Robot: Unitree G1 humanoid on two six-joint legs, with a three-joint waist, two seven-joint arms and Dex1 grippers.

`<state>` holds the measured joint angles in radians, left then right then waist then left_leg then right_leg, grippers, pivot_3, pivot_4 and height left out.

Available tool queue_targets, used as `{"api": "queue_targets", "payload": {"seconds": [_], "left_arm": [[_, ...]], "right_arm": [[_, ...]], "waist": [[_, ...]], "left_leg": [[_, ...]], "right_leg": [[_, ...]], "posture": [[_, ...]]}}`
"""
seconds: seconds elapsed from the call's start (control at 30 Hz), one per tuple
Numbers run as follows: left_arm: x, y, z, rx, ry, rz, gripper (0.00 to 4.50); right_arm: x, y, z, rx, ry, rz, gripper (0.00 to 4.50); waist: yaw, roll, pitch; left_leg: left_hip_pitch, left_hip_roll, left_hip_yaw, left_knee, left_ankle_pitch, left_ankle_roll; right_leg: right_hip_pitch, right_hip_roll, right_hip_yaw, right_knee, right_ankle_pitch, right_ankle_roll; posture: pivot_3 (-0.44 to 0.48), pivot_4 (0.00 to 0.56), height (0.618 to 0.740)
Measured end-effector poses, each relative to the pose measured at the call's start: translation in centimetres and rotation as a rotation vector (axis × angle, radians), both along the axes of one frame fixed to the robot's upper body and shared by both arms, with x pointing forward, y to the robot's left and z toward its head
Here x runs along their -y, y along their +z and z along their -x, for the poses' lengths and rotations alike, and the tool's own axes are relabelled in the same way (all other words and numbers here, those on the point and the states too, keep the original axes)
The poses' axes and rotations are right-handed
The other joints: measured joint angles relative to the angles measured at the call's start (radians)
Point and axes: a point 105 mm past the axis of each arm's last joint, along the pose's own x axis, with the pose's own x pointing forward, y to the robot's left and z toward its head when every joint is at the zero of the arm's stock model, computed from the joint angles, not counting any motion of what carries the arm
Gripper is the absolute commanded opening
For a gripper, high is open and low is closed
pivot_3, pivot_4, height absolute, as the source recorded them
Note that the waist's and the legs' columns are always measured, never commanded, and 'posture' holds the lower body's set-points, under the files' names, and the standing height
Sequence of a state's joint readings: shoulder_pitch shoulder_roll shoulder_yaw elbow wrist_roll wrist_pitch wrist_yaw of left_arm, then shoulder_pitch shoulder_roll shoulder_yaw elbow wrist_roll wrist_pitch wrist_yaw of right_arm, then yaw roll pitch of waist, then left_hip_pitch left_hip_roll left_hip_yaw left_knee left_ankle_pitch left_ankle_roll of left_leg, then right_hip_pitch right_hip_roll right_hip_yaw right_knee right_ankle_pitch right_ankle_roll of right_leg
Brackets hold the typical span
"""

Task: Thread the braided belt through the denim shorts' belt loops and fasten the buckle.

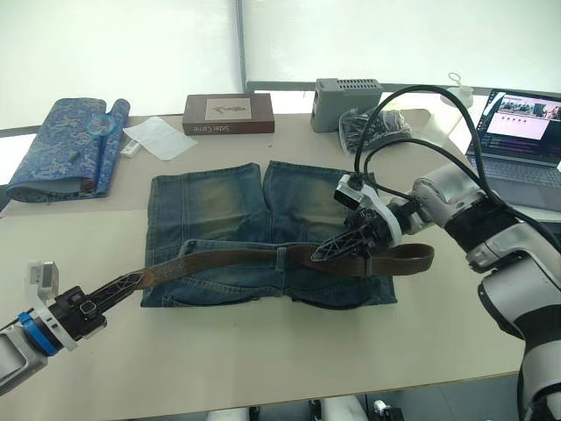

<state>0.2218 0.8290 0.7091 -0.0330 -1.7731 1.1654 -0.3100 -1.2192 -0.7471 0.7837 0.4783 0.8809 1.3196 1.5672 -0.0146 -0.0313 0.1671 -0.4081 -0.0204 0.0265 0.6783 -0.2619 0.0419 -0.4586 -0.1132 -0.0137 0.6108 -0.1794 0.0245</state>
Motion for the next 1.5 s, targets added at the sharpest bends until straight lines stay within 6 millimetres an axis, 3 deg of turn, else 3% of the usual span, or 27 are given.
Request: {"api": "queue_targets", "payload": {"seconds": [0.13,0.3,0.4,0.53,0.67,0.77,0.93,1.13,1.37,1.5], "left_arm": [[0.5,-0.3,-0.2,-0.008,-0.026,0.006,0.00],[0.9,-0.1,-1.6,0.009,-0.042,-0.005,0.00],[0.6,0.0,-1.9,0.007,-0.039,-0.025,0.00],[0.2,0.1,-2.3,0.000,-0.033,-0.052,0.00],[0.4,0.1,-2.8,0.005,-0.042,-0.068,0.00],[0.6,0.2,-3.0,0.012,-0.049,-0.085,0.00],[1.0,0.3,-3.7,0.027,-0.056,-0.103,0.00],[1.2,0.7,-4.6,0.044,-0.066,-0.113,0.00],[0.9,1.0,-5.8,0.043,-0.070,-0.118,0.00],[1.0,1.2,-6.1,0.042,-0.080,-0.119,0.00]], "right_arm": [[0.0,-2.5,1.0,-0.059,0.031,0.053,0.01],[-0.3,-5.6,0.0,-0.050,0.001,0.106,0.01],[-0.5,-6.9,-1.3,-0.010,-0.067,0.089,1.07],[0.7,-6.3,-2.1,0.100,-0.086,0.092,2.46],[1.5,-5.4,-2.0,0.335,-0.049,0.070,2.46],[2.2,-5.6,-1.1,0.733,0.011,0.129,2.46],[1.9,-4.8,-0.9,1.118,-0.088,0.184,2.46],[2.7,-4.5,-1.0,1.305,-0.199,0.275,4.30],[3.3,-3.6,-0.5,1.559,-0.186,0.338,4.30],[2.4,-2.6,1.4,1.613,-0.105,0.272,4.30]], "waist": [[0.000,0.000,0.000],[0.003,-0.001,0.000],[0.002,-0.001,0.000],[0.004,0.000,0.000],[0.006,0.000,0.000],[0.011,0.000,0.000],[0.009,-0.001,0.000],[0.015,-0.001,0.000],[0.023,-0.001,0.000],[0.023,-0.001,0.000]], "left_leg": [[0.000,-0.001,0.001,0.001,0.000,0.000],[0.001,-0.001,0.001,0.003,0.002,0.000],[0.001,-0.001,0.003,0.002,0.003,0.000],[0.001,-0.001,0.002,0.002,0.003,0.001],[0.000,0.000,0.002,0.002,0.003,0.001],[0.000,-0.001,0.003,0.001,0.003,0.000],[0.003,0.000,0.004,0.002,0.004,-0.001],[0.003,0.000,0.005,0.003,0.007,0.000],[0.003,0.001,0.005,0.003,0.007,0.001],[0.003,0.002,0.005,0.003,0.007,0.001]], "right_leg": [[0.000,0.000,-0.001,0.001,0.000,0.001],[0.002,0.003,-0.003,0.001,0.002,0.000],[0.001,0.004,-0.002,0.002,0.003,0.000],[0.000,0.005,-0.003,0.001,0.003,0.000],[0.001,0.005,-0.003,0.001,0.003,0.000],[0.000,0.005,-0.003,0.001,0.003,0.001],[0.002,0.005,-0.002,0.002,0.003,0.001],[0.003,0.011,-0.002,0.002,0.005,0.000],[0.003,0.015,-0.001,0.001,0.005,0.000],[0.003,0.016,-0.001,0.001,0.005,0.000]], "posture": [[0.000,0.150,0.740],[0.000,0.150,0.740],[0.000,0.150,0.740],[0.000,0.150,0.740],[0.000,0.150,0.740],[0.000,0.150,0.740],[0.000,0.150,0.740],[0.000,0.150,0.740],[0.000,0.150,0.740],[0.000,0.150,0.740]]}}
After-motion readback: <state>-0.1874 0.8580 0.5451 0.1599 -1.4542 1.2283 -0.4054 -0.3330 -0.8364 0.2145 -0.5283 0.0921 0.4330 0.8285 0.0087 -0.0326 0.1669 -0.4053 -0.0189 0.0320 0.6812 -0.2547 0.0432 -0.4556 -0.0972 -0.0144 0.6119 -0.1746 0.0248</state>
